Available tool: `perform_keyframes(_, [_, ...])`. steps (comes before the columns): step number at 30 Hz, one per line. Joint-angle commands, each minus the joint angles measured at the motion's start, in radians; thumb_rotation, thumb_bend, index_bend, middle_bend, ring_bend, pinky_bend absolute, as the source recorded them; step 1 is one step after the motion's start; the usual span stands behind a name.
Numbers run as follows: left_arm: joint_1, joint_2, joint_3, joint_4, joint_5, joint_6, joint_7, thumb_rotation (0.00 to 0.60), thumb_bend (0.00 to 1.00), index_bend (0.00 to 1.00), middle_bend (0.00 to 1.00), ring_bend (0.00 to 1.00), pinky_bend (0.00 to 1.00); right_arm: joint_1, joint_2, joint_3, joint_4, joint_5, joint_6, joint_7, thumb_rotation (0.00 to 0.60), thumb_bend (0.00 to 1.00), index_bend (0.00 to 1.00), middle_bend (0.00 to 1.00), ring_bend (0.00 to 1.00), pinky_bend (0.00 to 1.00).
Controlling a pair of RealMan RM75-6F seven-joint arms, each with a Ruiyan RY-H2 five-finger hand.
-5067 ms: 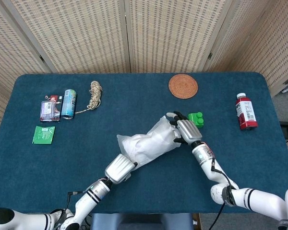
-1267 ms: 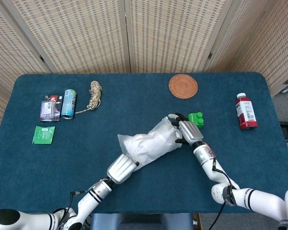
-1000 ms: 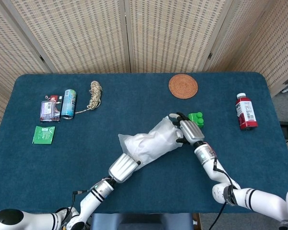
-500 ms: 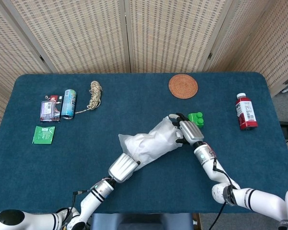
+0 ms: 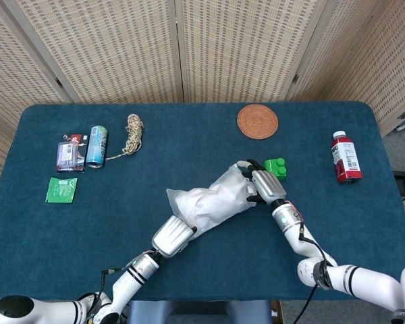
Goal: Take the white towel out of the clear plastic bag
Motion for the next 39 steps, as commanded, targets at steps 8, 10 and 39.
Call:
perform_keyframes(8, [0.0,0.002,-0.002,-0.003,-0.001,-0.002,-0.006,0.6,0.31,0.59,1.0,1.0,1.0,-0.001,0.0,0.0,0.003,0.0,-0.002,0.003,0.6,0.62,0.74,0.14,0.0,0.15])
perform_keyframes(10, [0.0,0.003,-0.003,-0.004,-0.003,-0.004,-0.007,0.6,0.32,0.59,1.0,1.0,1.0,-0.001,0.0,0.0,0.002,0.0,-0.002,0.003,0.6,0.62,0.74,0.14,0.0,0.15])
perform_keyframes(39, [0.042,0.092,-0.009,-0.054,-0.025,0.039,-0.035,0.6,0.39,0.64,1.0,1.0,1.0,-0.005,0.055,0.035,-0.044,0.007,0.032,-0.005,0.6,0.66,0.74,0.15,0.0,0.15])
